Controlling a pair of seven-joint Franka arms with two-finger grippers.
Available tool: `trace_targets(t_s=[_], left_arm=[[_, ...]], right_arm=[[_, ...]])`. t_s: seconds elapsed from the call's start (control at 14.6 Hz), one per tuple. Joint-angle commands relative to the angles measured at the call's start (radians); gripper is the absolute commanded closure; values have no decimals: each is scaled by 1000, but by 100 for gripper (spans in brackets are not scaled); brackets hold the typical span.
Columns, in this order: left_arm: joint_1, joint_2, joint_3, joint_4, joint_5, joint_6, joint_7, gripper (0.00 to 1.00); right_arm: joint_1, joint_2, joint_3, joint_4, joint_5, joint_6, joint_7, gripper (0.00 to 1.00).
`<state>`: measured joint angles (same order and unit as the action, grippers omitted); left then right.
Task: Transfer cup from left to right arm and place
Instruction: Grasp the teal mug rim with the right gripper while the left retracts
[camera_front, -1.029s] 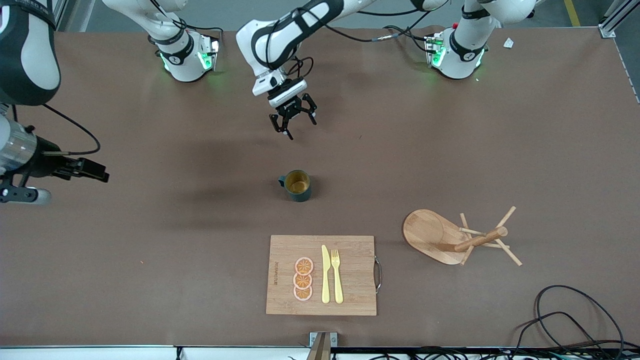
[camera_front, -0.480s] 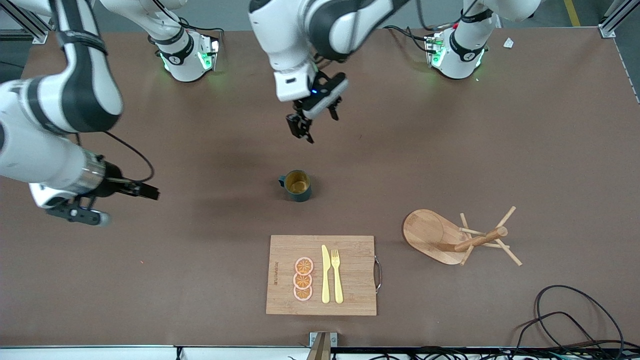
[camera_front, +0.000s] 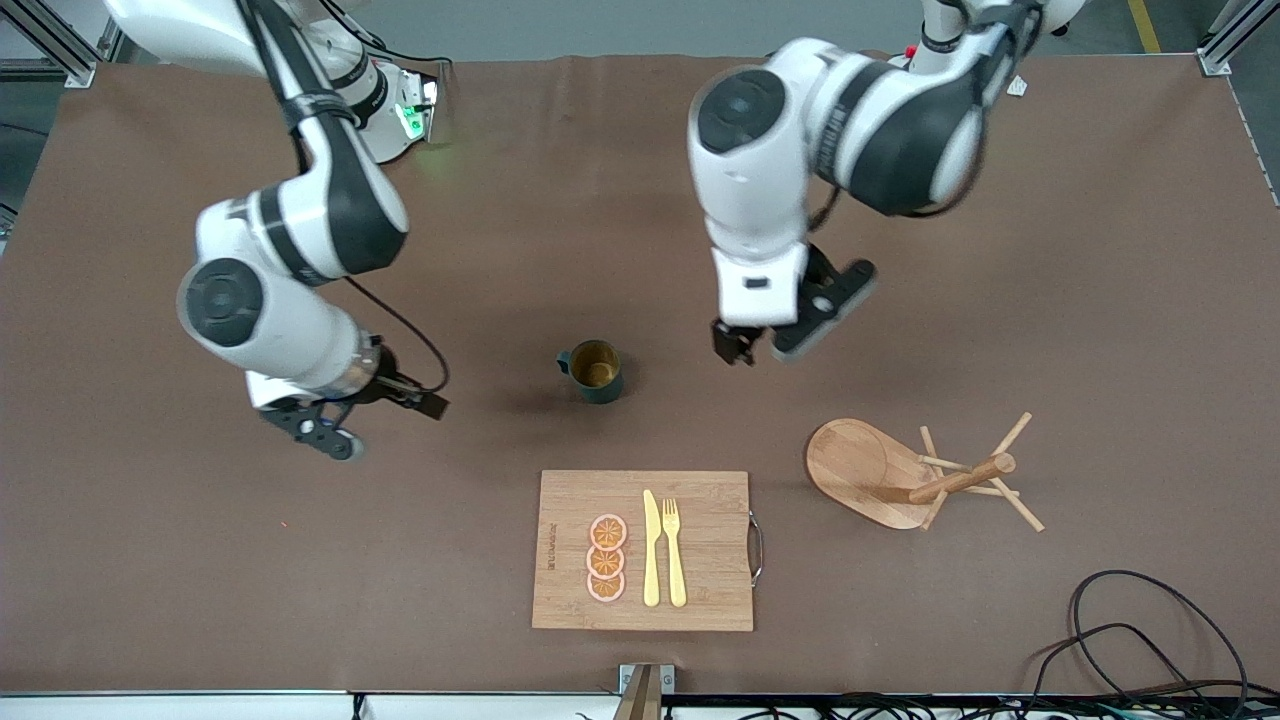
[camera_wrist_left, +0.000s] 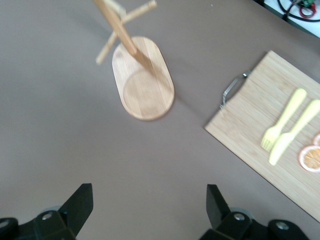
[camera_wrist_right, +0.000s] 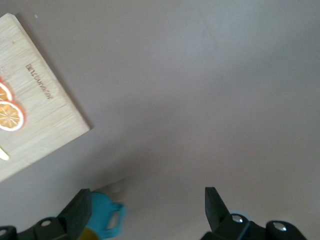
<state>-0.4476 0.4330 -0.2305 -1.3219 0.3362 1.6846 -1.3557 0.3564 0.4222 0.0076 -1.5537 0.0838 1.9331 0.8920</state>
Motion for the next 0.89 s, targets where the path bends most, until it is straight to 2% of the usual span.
trace_targets(t_s=[0.0,0.14,0.27,0.41,0.55,0.69,0.82], left_arm=[[78,-43,-12,-23,-20,0,157,0],[115,-57,-16,-23,-23,0,263,0],[150,-76,-13,-23,-36,0,373,0],[182,-85,-15,-23,-60,0,478,0],[223,-117,-15,-28,-98,-23,559,0],[295,-155,-15,-33,-196,-58,663,0],[302,-212,-1,-87,-226,-63,798,0]], right_arm=[[70,117,-8,147,2,-9,181,0],[124,187,-8,208,2,36,304,0],[177,219,-8,213,2,128,382,0],[220,245,-8,211,1,159,453,0],[260,247,-8,205,-6,176,466,0],[274,247,-8,186,-7,184,466,0],[306,248,-9,137,-15,217,466,0]])
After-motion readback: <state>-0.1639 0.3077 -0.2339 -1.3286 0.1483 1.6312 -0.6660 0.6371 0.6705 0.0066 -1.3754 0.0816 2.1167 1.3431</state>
